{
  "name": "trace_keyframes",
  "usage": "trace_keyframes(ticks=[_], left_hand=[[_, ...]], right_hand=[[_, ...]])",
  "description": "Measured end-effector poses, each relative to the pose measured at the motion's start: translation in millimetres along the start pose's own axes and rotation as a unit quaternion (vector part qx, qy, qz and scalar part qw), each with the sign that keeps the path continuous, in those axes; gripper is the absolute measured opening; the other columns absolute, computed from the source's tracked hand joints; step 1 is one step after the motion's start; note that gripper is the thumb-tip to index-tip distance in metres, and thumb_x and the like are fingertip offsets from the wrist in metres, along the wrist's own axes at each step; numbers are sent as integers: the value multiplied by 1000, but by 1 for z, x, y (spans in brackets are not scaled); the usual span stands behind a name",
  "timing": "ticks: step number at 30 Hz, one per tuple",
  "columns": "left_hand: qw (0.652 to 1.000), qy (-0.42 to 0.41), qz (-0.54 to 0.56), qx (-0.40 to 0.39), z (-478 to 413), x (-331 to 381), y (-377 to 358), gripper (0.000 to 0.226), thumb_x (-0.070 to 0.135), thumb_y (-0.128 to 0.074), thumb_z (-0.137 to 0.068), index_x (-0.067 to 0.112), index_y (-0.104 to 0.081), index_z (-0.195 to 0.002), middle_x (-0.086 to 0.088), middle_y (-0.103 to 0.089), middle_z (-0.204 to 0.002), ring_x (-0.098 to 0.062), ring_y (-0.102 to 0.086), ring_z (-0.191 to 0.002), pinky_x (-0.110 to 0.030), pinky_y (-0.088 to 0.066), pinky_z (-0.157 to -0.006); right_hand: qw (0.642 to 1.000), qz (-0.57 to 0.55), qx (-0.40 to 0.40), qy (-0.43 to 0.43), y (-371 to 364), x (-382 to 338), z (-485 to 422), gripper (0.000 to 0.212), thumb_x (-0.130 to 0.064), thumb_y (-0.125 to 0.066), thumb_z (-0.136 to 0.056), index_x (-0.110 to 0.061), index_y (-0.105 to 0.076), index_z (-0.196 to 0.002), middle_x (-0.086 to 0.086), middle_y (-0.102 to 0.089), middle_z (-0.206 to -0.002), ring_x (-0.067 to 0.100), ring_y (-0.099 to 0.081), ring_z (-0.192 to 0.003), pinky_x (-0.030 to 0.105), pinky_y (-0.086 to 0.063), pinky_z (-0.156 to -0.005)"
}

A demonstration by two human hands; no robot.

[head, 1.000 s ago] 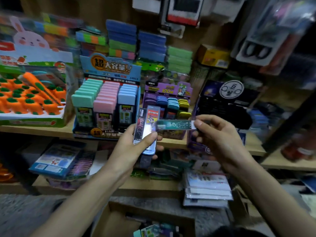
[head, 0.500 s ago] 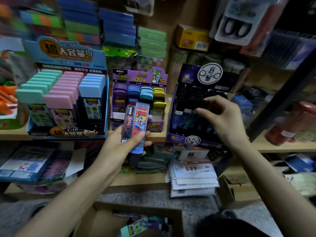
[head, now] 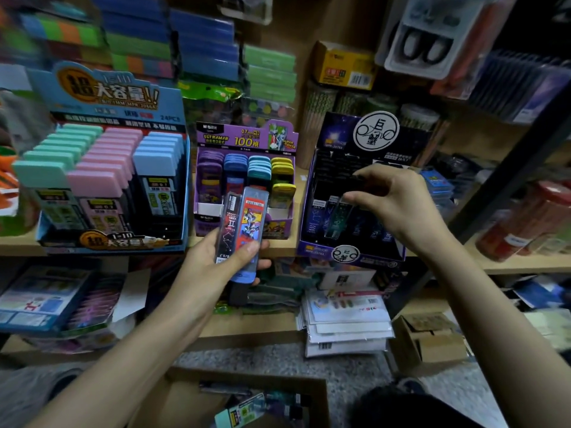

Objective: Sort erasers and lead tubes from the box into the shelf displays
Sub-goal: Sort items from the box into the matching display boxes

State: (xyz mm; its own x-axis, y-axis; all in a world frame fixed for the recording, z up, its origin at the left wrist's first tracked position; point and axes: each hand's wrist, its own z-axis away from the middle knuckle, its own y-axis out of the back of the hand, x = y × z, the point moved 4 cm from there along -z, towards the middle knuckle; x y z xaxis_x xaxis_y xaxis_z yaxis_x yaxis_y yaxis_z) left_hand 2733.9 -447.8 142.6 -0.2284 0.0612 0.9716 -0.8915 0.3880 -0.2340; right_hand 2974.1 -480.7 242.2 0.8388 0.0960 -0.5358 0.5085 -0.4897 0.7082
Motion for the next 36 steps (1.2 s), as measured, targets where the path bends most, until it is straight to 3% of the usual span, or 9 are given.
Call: trace_keyframes(ticks=[3, 13, 18, 27, 33, 36], left_hand=[[1000, -4, 0, 5, 1, 1, 3, 36, 26, -65, -73, 23, -59, -108, 0, -74, -96, -20, -72, -80, -23, -55, -55], [1000, -5, 1, 7, 1, 4, 4, 35, 26, -65, -72, 23, -59, -107, 0, -74, -96, -20, -72, -81, -24, -56, -56], [1000, -2, 1, 3, 1, 4, 1, 35, 26, -65, -73, 24, -60, -107, -1, -74, -97, -20, -72, -81, -24, -56, -56], [1000, -1, 0, 6, 1, 2, 1, 34, 25, -64, -73, 23, -60, -107, 0, -75, -95, -19, -72, -80, -23, -55, -55], [1000, -2, 4, 4, -1, 1, 1, 36, 26, -65, -73, 23, -60, -108, 0, -74, -96, -19, -72, -80, -23, -55, -55], [1000, 0, 4, 0, -1, -1, -1, 38, 26, -65, -74, 22, -59, -111, -1, -74, -97, -19, -72, -83, -23, -56, -56]], right_hand=[[1000, -25, 9, -11, -4, -2, 1, 27, -22, -75, -77, -11, -69, -101, 0, -66, -83, 17, -61, -82, 38, -51, -81], [999, -15, -10, -28, 4, 3, -2, 32, -20, -76, -76, -8, -69, -104, 9, -70, -92, 24, -66, -86, 45, -52, -84], [999, -30, 1, -10, -4, -1, 2, 25, -20, -74, -78, -10, -69, -101, 6, -70, -90, 21, -65, -86, 39, -52, -82], [1000, 10, -3, -10, 6, 4, -3, 32, -19, -74, -78, -7, -68, -108, 7, -69, -98, 20, -64, -91, 41, -51, -87], [1000, -2, 11, 21, -4, -4, 0, 25, -21, -76, -76, -12, -71, -99, -2, -68, -86, 12, -63, -81, 26, -51, -78], [1000, -5, 7, -5, -7, 6, -2, 26, -22, -78, -74, -14, -71, -98, -8, -64, -76, 6, -60, -72, 18, -47, -69]])
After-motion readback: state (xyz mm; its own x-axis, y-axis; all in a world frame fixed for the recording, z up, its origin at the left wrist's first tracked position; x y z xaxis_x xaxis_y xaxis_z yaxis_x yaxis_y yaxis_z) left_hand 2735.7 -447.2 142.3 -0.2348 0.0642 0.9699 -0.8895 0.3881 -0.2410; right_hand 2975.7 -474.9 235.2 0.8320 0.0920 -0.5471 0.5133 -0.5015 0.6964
